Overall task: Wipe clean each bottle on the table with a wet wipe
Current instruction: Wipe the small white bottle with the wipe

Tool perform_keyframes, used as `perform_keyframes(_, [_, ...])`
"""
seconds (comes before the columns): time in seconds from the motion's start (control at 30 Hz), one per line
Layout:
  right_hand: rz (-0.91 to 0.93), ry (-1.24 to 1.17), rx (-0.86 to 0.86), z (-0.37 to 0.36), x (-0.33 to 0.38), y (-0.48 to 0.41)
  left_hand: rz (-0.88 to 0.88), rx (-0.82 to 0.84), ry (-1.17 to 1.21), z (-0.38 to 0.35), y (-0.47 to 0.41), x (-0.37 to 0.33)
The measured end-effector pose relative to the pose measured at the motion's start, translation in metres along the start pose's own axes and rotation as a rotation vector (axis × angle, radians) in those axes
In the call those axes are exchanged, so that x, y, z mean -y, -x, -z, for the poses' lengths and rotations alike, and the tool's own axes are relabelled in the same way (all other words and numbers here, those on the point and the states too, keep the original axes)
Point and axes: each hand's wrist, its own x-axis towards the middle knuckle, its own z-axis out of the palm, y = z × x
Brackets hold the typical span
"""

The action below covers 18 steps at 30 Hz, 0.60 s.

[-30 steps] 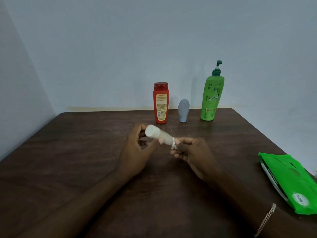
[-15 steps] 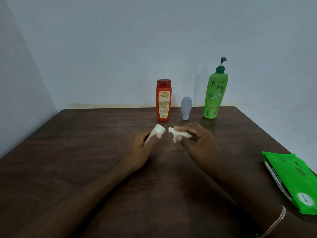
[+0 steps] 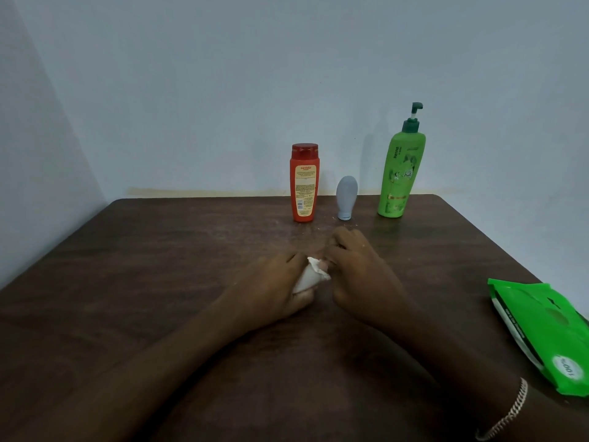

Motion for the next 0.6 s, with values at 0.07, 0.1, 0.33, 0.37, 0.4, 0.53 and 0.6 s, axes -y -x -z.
perform_keyframes(0.07, [0.015,0.025,-0.029,0.000,0.002,0.000,0.096,-0.012,0.190,-0.002,-0.003,0.000])
perform_keyframes(0.1, [0.027,0.055,-0.024,0.000,0.003,0.000,0.134,-0.027,0.292,-0.002,-0.004,0.000])
perform_keyframes(0.33, [0.000,0.008,-0.003,0.000,0.001,0.000,0.146,-0.012,0.294,-0.003,-0.003,-0.004])
perform_keyframes(0.37, [-0.020,-0.001,0.013,0.000,0.000,-0.001,0.092,0.000,0.192,-0.002,-0.002,-0.005])
perform_keyframes(0.4, [-0.044,-0.026,0.029,0.000,-0.002,0.000,0.031,0.018,0.080,-0.001,0.001,-0.005])
perform_keyframes(0.53, [-0.185,-0.245,0.046,0.003,-0.011,-0.003,-0.250,-0.033,-0.175,0.001,0.004,-0.004])
perform_keyframes(0.6, [-0.362,-0.461,0.162,0.009,-0.018,-0.005,-0.309,-0.047,-0.165,0.002,0.004,-0.004])
